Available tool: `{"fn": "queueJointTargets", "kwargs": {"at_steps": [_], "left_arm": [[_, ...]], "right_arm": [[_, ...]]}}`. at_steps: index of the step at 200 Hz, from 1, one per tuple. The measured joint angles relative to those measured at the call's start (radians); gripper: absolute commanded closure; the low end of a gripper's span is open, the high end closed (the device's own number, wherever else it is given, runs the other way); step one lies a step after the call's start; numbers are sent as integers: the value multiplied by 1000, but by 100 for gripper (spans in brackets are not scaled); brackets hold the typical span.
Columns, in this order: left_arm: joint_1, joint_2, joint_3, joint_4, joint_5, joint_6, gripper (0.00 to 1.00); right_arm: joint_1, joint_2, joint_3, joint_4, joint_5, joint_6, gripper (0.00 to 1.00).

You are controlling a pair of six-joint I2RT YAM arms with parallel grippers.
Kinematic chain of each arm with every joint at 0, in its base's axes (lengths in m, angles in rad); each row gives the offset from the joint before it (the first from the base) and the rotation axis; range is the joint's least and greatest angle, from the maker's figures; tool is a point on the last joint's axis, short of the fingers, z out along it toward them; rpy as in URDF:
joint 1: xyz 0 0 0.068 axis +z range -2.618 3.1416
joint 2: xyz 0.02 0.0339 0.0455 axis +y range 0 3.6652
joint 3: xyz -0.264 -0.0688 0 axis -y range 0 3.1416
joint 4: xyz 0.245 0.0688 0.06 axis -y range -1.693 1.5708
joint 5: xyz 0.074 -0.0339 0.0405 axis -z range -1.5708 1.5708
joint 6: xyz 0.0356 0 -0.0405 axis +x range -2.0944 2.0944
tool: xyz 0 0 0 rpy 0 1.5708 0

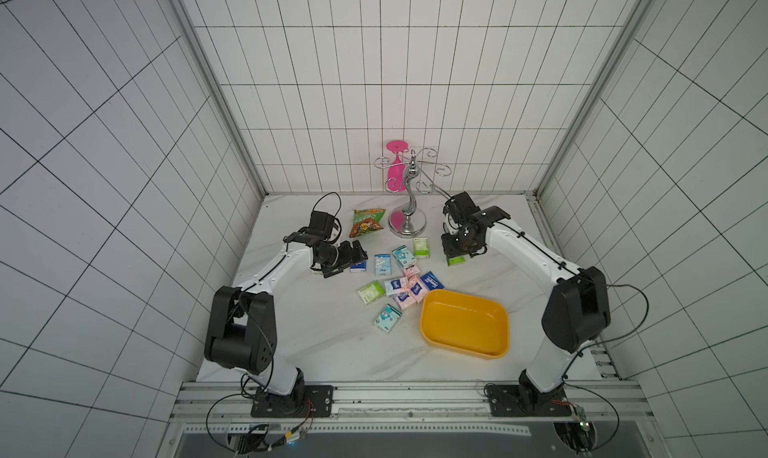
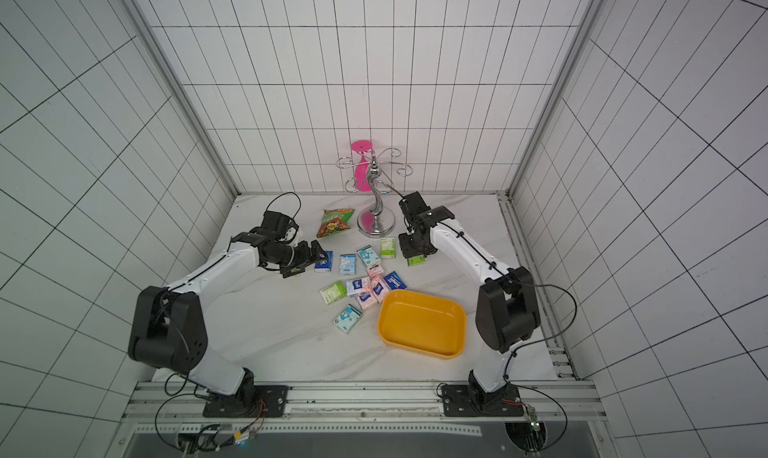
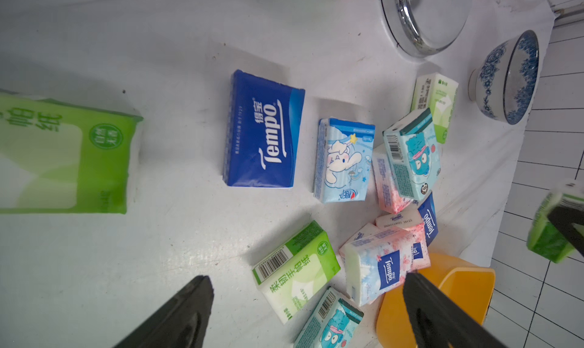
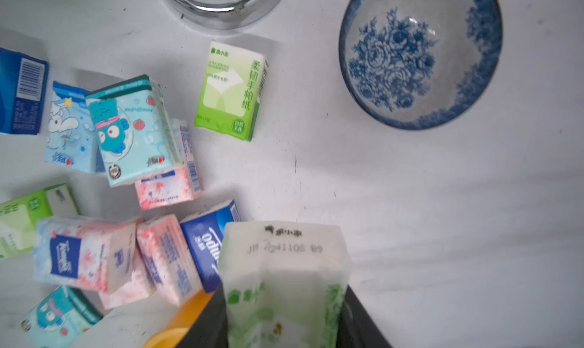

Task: Put the pocket tissues into the storage box
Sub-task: Pick up the pocket tissues from the center of the board, then move the storage box to the center of the board, then place the pocket tissues in the storage box.

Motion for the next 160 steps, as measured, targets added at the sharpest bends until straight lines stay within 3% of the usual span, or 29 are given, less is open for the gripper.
{"fn": "queueJointTargets", "kwargs": {"at_steps": [92,124,160], "left_arm": [[-27,18,10,16,0,3,3],[-27,18,10,17,0,3,3],[-27,18,10,17,-2,4,3]], "right_arm": [[10,-433,-499,-129,-105,263,55],[10,-435,-620,-87,-118,288,55],[-23,-333,-671,-40,-95,274,53]]}}
